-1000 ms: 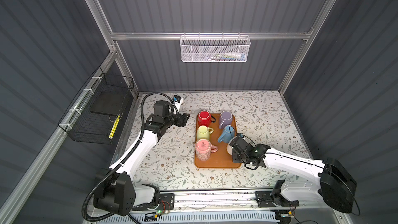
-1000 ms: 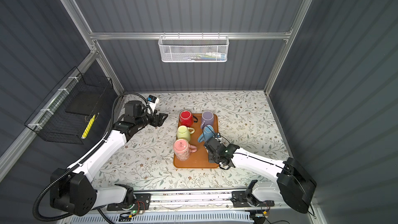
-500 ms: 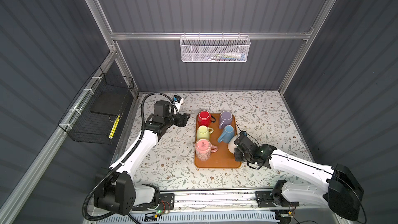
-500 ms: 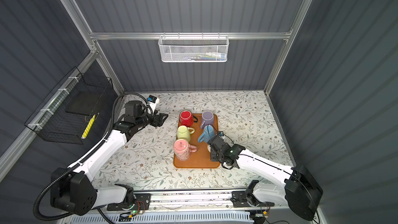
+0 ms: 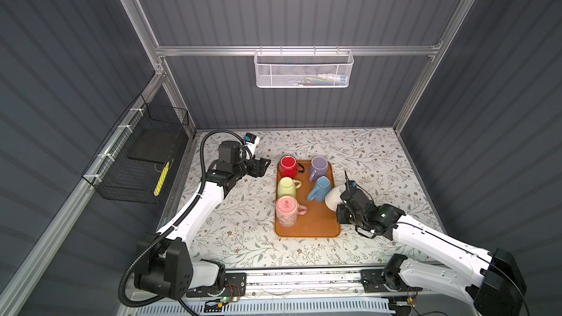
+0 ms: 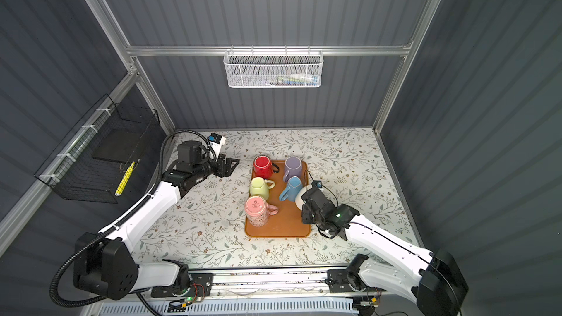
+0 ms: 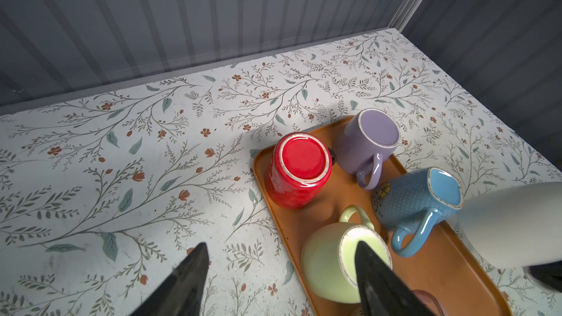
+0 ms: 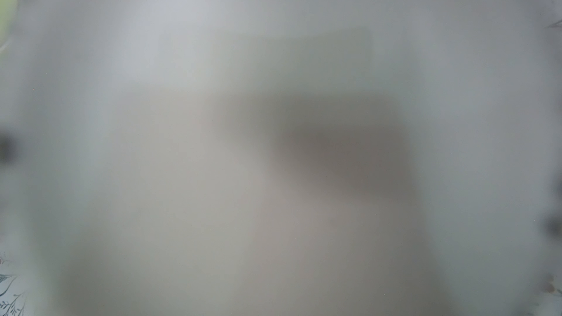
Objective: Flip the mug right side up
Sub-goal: 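Lift the white mug with the right gripper toward the left gripper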
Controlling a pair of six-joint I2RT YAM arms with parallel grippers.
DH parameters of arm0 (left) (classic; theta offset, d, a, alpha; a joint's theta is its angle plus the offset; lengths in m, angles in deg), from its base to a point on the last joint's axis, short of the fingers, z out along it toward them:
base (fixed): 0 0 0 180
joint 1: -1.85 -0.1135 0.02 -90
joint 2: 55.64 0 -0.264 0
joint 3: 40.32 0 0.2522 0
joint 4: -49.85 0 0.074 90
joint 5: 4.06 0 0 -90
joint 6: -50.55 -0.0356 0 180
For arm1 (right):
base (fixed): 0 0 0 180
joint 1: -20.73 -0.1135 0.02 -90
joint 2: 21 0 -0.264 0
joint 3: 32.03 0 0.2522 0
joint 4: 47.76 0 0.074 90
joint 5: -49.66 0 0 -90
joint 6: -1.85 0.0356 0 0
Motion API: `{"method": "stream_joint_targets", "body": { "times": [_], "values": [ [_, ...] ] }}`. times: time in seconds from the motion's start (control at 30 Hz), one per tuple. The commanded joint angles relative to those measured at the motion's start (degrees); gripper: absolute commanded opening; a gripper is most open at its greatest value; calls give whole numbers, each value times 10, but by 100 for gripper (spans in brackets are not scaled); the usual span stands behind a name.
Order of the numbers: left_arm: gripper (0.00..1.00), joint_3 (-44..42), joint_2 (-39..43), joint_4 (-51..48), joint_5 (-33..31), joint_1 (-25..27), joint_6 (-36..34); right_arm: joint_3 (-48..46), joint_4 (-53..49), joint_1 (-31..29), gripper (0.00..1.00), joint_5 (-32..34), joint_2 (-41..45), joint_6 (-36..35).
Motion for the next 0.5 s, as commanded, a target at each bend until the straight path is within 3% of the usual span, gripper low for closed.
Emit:
{"method": "stream_joint_targets", "body": {
  "times": [0.0,0.47],
  "values": [
    [76,21,-4,19,19,3,22,24,3,10,0,3,28,-24],
    [76,53,-5,18,170,8,48,103,61,87,0,-72,44,-120]
  ]
}}
